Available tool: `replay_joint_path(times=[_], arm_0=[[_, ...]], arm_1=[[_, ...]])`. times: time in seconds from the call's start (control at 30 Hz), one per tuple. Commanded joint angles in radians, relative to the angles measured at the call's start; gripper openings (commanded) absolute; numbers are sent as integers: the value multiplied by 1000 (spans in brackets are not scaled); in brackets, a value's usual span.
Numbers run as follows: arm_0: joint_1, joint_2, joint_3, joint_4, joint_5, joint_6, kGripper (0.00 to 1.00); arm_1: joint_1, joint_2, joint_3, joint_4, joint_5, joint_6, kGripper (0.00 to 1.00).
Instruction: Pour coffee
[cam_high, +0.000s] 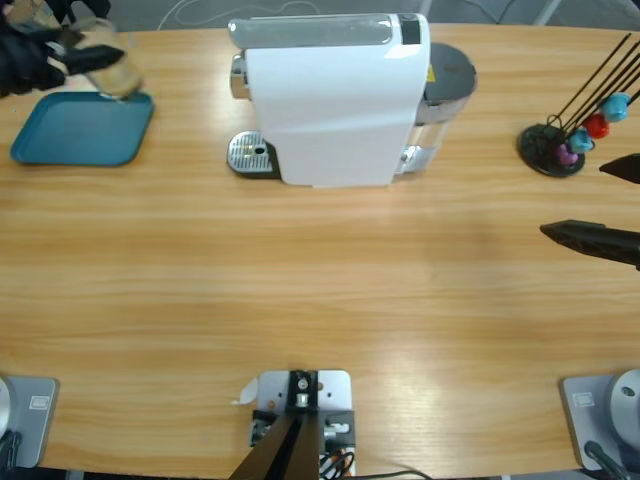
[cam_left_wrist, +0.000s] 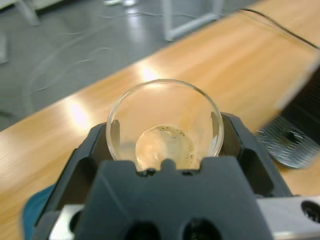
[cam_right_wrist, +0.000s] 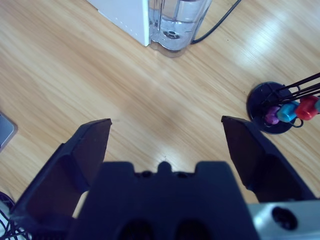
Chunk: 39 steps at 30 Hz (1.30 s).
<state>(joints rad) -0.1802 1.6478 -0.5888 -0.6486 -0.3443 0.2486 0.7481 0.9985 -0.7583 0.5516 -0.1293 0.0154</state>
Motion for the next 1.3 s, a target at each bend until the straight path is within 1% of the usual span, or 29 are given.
replay_joint_path(times=[0.03, 0.1, 0.17, 0.3, 0.47, 0.7, 0.73, 0.77, 0.8, 0.87, 0.93, 1.03, 1.1, 1.17, 1.23, 1.3], arm_0=[[137, 70, 80, -19, 144, -145, 0], [167, 95, 96, -31, 161, -173, 0], [175, 120, 104, -59, 162, -173, 0], [177, 181, 114, -105, 165, -174, 0], [177, 233, 151, -200, 164, -174, 0], [170, 286, 195, -267, 153, -169, 0], [167, 288, 196, -268, 153, -172, 44], [163, 288, 199, -270, 158, -172, 489], [161, 284, 207, -282, 167, -179, 782], [159, 261, 231, -321, 177, -189, 958], [159, 231, 245, -335, 157, -189, 992], [159, 184, 264, -345, 113, -190, 996], [158, 119, 277, -344, 84, -189, 996], [163, 23, 303, -325, 105, -189, 996], [168, -87, 320, -267, 147, -190, 996], [148, -230, 319, -138, 156, -190, 996]], arm_1=[[-16, -1, -3, 1, 11, -9, 1000], [-16, 3, -4, 2, 10, -9, 1000], [-16, 4, -4, 2, 11, -9, 1000], [-16, -9, -2, 2, 12, -9, 1000], [-16, -10, -1, 2, 13, -9, 1000], [-16, -9, -1, 2, 13, -9, 1000], [-16, -8, -3, 2, 13, -9, 1000], [-16, -11, -1, 2, 13, -9, 1000], [-16, -16, 0, 2, 13, -9, 1000], [-16, -22, 2, 2, 13, -9, 1000], [-16, -29, 3, 5, 13, -9, 1000], [-16, -37, 5, 4, 13, -9, 1000], [-16, -37, 5, 4, 13, -9, 1000], [-16, -44, 8, 4, 13, -9, 1000], [-16, -53, 11, 2, 13, -9, 1000], [-16, -63, 13, 1, 13, -9, 1000]])
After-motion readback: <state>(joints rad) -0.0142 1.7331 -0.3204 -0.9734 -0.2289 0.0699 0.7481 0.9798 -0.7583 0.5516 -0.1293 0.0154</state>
